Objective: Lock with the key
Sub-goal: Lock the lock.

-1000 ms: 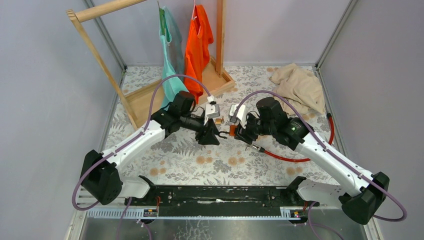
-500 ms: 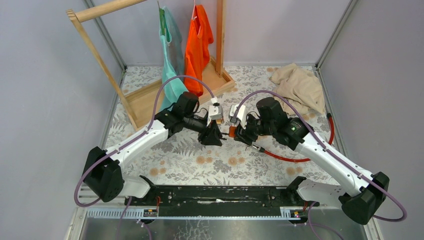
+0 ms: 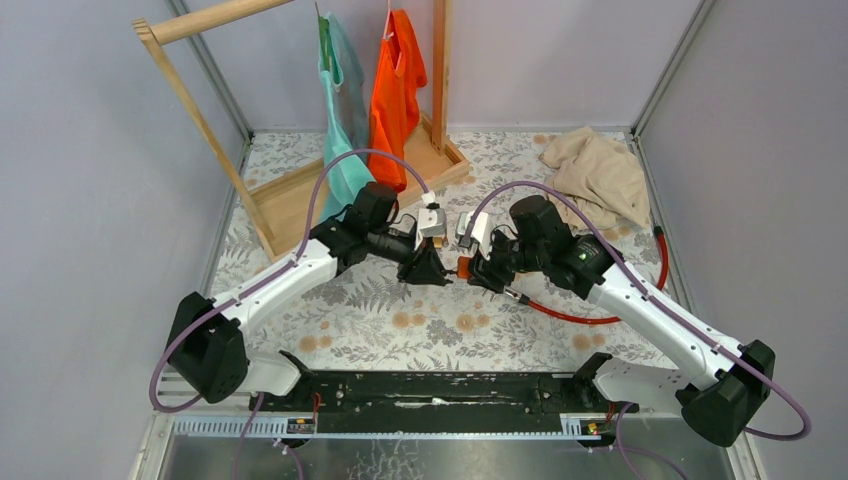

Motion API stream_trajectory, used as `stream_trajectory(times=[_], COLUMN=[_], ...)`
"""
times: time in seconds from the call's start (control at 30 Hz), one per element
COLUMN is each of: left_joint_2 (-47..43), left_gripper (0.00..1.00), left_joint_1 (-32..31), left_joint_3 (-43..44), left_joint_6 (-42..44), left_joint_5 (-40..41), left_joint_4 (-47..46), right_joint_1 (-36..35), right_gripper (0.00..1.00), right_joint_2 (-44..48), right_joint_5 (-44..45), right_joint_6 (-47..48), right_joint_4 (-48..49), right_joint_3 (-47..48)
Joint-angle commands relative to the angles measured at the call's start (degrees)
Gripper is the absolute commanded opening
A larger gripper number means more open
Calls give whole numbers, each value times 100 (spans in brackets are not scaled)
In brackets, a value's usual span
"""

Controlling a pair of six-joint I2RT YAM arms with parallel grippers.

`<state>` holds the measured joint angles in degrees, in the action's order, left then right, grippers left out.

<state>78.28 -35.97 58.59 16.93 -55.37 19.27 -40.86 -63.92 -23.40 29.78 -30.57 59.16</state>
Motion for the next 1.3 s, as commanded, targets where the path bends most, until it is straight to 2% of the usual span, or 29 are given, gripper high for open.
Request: stream_trajectory(times=[0.0,0.13,0.17,0.23,0.3,0.4,0.47,0.6,0.7,0.77,0.9,1.17,1.27], left_joint_2=[120,130,121,91,77,100,122,162,140,142,134,72,-12], left_gripper=[28,11,4,0,0,0,0,0,0,0,0,0,0], left_joint_1=[-16,-16,-16,-16,-11,-9,12,103,140,142,160,178,192], left_joint_3=[158,144,143,163,229,419,547,651,626,632,731,905,777], left_joint_6=[-35,-12,-6,35,112,180,157,-94,-323,-448,-718,-1049,-1394], left_joint_5=[-140,-140,-133,-96,-50,-79,-149,-385,-490,-528,-609,-712,-796], left_joint_4=[-274,-272,-263,-238,-144,24,67,-48,-266,-353,-466,-577,-907], right_joint_1=[34,40,35,34,39,34,35,47,44,43,90,398,615], right_gripper=[0,0,0,5,16,41,52,83,96,98,97,87,80], right_joint_2=[5,-14,-26,-77,-166,-281,-309,-299,-266,-234,-129,140,209], right_joint_5=[-208,-162,-144,-131,-159,-255,-310,-304,-260,-209,-284,-623,-957], right_joint_6=[38,-49,-99,-166,-173,-147,-143,-69,14,69,114,-54,-190], right_joint_4=[210,216,214,155,39,-114,-146,-264,-378,-435,-468,-256,-135], right_joint_3=[104,147,172,255,371,453,476,644,815,940,1070,821,705])
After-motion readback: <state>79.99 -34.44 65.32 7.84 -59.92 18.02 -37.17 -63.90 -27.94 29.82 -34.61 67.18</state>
